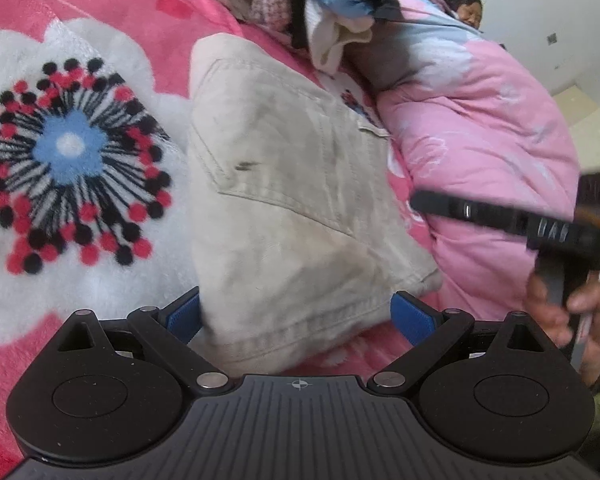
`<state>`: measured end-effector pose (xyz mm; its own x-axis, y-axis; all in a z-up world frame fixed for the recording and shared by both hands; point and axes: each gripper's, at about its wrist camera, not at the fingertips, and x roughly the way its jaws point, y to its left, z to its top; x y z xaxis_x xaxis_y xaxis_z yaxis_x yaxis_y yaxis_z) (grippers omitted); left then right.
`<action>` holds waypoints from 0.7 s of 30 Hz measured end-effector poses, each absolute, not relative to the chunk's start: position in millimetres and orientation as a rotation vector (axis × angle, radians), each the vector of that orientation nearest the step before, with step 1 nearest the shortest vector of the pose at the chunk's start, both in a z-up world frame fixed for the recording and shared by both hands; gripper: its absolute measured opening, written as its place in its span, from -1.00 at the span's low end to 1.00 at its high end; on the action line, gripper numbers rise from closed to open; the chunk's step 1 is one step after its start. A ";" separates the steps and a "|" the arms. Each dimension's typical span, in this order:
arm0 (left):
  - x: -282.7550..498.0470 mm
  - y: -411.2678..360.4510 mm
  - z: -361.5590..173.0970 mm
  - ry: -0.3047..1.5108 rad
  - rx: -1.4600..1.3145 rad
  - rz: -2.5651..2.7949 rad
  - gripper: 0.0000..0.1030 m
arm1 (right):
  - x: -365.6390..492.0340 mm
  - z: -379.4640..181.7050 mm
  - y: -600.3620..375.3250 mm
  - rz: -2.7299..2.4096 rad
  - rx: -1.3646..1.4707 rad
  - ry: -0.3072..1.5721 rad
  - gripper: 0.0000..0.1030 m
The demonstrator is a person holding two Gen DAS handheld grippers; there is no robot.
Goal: Fold clothes
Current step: 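Lower the right gripper to the trousers edge while the left gripper moves beside the bundle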
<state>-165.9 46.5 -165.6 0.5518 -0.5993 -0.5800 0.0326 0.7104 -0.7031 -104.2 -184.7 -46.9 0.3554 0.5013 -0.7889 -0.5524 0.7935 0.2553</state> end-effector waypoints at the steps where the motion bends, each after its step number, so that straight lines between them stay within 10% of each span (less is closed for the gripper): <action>1: -166.8 45.3 -165.8 0.915 -0.693 -0.410 0.89 | -100.1 -44.6 -173.7 0.705 -0.073 1.009 -0.02; 21: -183.5 38.7 -160.3 0.750 -0.681 -0.393 0.89 | -100.6 -93.4 -18.0 0.684 -0.633 1.079 0.38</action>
